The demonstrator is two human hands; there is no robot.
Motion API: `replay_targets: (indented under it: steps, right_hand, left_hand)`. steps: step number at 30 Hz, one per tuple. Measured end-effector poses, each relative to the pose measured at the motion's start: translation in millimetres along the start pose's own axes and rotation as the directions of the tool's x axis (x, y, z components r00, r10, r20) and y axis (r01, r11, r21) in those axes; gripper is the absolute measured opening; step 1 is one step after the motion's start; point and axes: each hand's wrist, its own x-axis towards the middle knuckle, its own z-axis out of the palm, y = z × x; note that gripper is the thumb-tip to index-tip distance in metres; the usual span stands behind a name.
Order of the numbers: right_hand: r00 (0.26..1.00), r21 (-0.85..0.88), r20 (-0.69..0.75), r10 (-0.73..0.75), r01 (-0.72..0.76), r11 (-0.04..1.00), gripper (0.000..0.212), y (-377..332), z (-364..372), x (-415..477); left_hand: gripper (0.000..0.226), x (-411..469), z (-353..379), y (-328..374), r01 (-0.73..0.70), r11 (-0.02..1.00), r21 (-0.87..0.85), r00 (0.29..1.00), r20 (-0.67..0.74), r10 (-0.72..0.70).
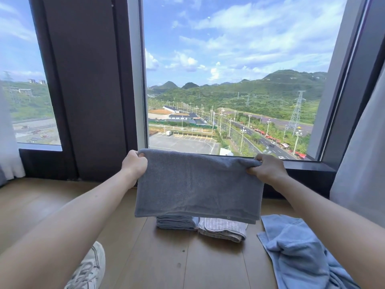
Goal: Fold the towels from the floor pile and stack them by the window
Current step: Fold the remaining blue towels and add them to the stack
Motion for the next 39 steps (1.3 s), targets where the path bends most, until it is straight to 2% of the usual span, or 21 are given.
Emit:
replay_targets:
  steps: [3, 6, 9, 13, 16, 19, 23, 29, 35, 37, 39]
  right_hand:
    - [1.0, 0.111, 0.012, 0.011, -0.012, 0.994, 0.023, 1, 0, 0]
    - [1.0, 0.168, 0.01, 0.025, -0.027, 0.985, 0.012, 3, 0, 0]
    - [0.999, 0.203, 0.005, 0.038, -0.038, 0.978, 0.025, 3, 1, 2]
    - [0.995, 0.353, 0.011, 0.101, -0.099, 0.93, 0.045, 2, 2, 4]
    - [0.995, 0.328, 0.008, 0.1, -0.097, 0.94, 0.034, 4, 3, 6]
    - [0.996, 0.28, -0.001, 0.094, -0.09, 0.956, 0.032, 7, 2, 5]
    - [0.998, 0.224, -0.034, 0.058, -0.049, 0.973, 0.014, 10, -1, 4]
    - [0.996, 0.199, -0.081, 0.027, -0.01, 0.98, 0.02, 6, -6, 5]
    - [0.99, 0.217, -0.12, 0.074, -0.046, 0.975, 0.024, 9, -11, 5]
    - [0.987, 0.185, -0.13, 0.096, -0.071, 0.98, 0.02, 8, -9, 2]
    - [0.985, 0.114, -0.13, 0.117, -0.103, 0.988, 0.027, 7, -4, -1]
  left_hand:
    - [0.031, 2, -2, -2, -0.002, 1.0, -0.002, 1.0, -0.01, 0.002]
    - [0.031, 3, -3, -3, -0.007, 1.0, -0.003, 1.0, -0.021, 0.007]
    - [0.032, 4, -4, -4, -0.009, 1.0, 0.0, 1.0, -0.025, 0.009]
    - [0.031, 5, -5, -6, -0.012, 1.0, -0.009, 1.0, -0.022, 0.011]
    - [0.032, 7, -7, -7, -0.012, 1.0, -0.015, 1.0, -0.021, 0.012]
    - [0.031, 9, -9, -8, -0.01, 1.0, -0.014, 1.0, -0.019, 0.01]
    - [0.031, 10, -14, -9, -0.007, 1.0, -0.011, 0.999, -0.032, 0.006]
    - [0.027, 12, -18, -7, -0.01, 1.0, 0.024, 0.998, -0.067, 0.012]
    - [0.019, 11, -16, -8, -0.021, 0.999, 0.032, 0.999, -0.029, 0.022]
    - [0.021, 9, -11, -9, 0.001, 1.0, 0.028, 1.0, -0.003, -0.001]
    - [0.024, 7, -5, -8, 0.019, 0.999, 0.04, 1.0, 0.02, -0.02]
